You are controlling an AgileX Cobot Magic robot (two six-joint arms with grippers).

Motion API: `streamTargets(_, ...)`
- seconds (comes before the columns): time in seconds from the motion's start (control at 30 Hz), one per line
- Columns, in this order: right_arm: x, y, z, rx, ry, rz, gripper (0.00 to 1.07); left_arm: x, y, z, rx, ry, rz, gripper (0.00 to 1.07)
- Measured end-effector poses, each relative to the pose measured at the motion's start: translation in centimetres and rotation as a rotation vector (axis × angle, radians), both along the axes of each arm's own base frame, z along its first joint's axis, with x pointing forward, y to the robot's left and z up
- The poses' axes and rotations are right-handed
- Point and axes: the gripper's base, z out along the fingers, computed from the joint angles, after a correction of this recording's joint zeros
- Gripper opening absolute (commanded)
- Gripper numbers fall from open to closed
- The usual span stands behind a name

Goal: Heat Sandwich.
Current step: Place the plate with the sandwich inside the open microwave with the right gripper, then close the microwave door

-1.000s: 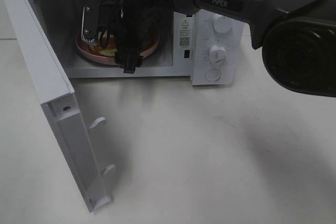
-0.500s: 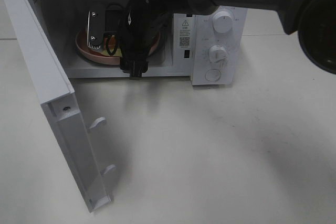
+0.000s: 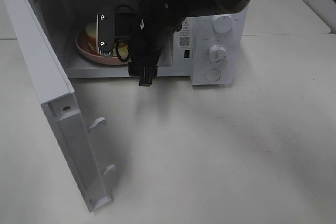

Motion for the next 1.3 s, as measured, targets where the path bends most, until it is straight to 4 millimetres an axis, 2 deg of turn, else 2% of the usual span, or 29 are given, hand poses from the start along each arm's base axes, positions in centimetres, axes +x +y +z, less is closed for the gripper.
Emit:
streamTargets(0.7,-5.8,-4.5,2.4,0.013,-0.006,0.019,0.77,0.0,0.0,0.0,0.0,0.0,0.0,1.0)
streamTargets(0.97,-8.9,-7.1,3.7,0.012,-0.003,0.021,0.77,0.0,0.0,0.0,0.0,0.0,0.0,1.0)
streamTargets(1.13,-9.8,-7.8,4.2,0.019,-0.01,0.022,0.77,0.0,0.0,0.0,0.0,0.0,0.0,1.0)
streamTargets(1.3,-11.7,-9.4,5.1,0.035,-0.019,0.016,0.77,0.0,0.0,0.0,0.0,0.0,0.0,1.0)
